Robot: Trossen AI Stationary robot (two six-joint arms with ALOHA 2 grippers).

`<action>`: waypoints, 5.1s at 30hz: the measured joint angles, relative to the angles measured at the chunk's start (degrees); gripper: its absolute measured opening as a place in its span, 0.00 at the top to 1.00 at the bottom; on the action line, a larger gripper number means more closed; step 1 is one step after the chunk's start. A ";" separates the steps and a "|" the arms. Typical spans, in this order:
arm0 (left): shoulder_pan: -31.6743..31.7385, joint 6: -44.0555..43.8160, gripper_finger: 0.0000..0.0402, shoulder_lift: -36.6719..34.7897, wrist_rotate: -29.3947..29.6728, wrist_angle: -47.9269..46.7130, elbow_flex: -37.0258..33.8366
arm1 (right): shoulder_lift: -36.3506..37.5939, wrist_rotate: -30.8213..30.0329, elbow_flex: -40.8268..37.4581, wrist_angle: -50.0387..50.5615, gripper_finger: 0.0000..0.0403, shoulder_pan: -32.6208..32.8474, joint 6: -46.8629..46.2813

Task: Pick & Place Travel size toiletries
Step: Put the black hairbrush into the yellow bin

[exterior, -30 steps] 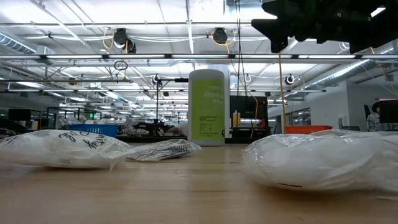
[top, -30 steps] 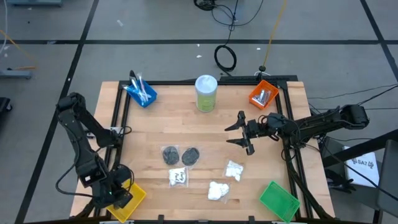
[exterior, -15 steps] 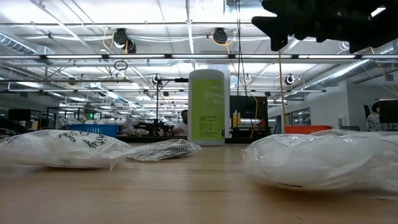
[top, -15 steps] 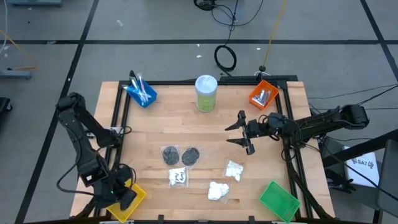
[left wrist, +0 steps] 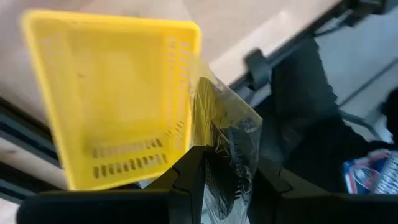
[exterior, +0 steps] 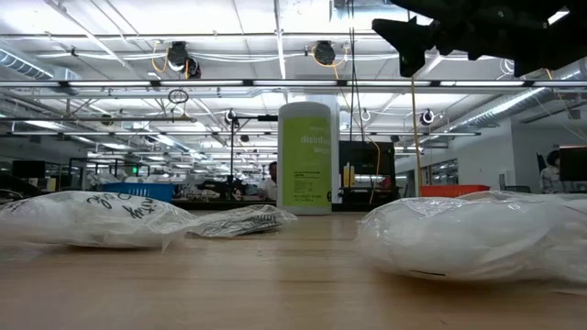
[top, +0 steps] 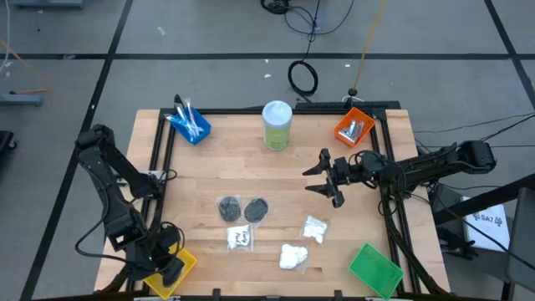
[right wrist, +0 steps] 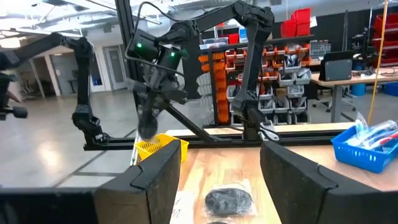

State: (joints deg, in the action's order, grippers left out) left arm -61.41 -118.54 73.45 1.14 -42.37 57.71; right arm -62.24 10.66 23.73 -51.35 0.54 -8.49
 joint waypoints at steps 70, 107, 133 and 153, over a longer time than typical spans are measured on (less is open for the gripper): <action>51.66 56.27 0.55 2.01 3.57 27.19 -30.20 | -0.04 -0.56 0.00 1.92 0.48 10.88 -6.88; 52.02 63.47 0.95 9.87 1.64 42.54 -30.14 | -0.03 -3.43 -0.02 2.45 0.48 11.58 -5.86; 35.34 53.19 1.00 -20.16 -22.40 40.39 -30.14 | -0.02 -3.45 -0.02 3.68 0.48 11.58 -5.35; -2.99 -2.98 1.00 -18.19 -6.26 21.22 -30.10 | -0.02 -3.41 -0.02 4.55 0.48 11.58 -2.71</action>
State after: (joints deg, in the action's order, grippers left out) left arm -64.40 -121.52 55.26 -5.11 -21.14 27.62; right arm -62.26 7.25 23.70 -46.81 12.12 -11.20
